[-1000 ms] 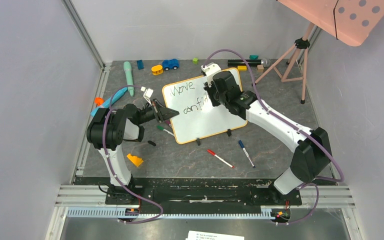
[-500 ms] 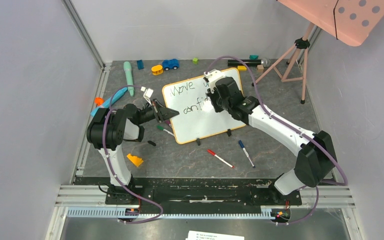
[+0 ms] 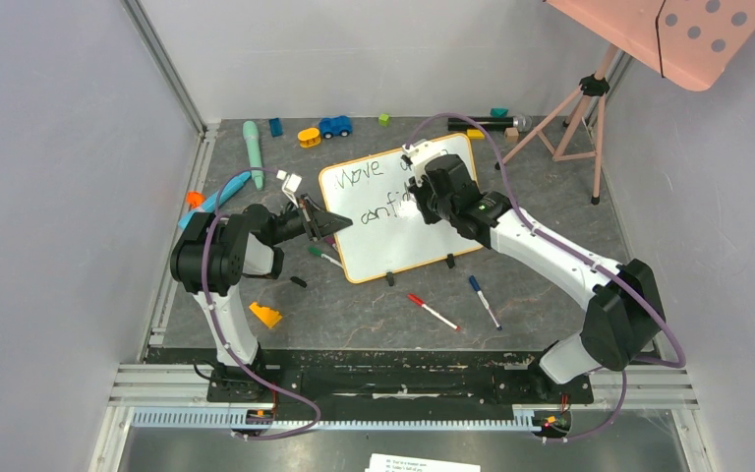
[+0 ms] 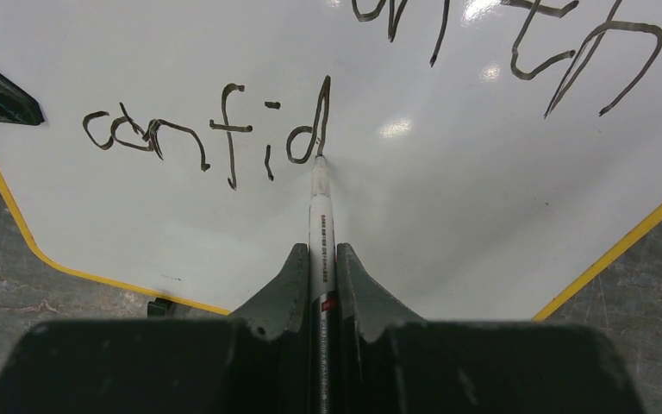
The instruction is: Write a sentence on the whiteboard
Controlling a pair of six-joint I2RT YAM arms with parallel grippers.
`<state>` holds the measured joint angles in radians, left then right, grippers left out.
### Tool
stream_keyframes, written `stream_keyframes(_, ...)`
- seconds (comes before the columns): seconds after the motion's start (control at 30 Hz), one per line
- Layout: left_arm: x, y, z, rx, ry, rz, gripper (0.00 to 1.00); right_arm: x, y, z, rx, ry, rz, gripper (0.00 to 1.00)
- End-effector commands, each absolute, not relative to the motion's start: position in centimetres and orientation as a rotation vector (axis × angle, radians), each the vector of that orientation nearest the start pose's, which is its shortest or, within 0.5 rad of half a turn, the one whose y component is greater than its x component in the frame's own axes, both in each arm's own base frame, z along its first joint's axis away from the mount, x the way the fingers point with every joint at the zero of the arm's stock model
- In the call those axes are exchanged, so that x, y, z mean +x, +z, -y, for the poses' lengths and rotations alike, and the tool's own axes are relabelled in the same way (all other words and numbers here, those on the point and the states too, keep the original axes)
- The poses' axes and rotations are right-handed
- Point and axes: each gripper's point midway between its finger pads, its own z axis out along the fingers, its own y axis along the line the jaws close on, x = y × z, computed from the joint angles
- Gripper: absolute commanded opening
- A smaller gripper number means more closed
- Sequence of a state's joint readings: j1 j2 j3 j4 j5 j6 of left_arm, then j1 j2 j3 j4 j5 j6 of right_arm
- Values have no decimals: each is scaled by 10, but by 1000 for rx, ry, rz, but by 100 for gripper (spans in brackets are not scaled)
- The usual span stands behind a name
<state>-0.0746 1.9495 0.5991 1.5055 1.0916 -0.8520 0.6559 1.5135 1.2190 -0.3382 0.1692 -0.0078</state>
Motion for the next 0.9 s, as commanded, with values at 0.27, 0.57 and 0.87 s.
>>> stream_keyframes(0.27,360,124,191,497,-1294,-1544,2,364,194,-226,-571,133,-2095,0)
stream_keyframes(0.57,360,124,191,498,-1294,-1542,2,364,214,-227,-554,158,-2050,0)
stream_keyframes(0.87,359,124,191,498,-1294,-1543,2,366,225,-225,-537,181,-2019,0)
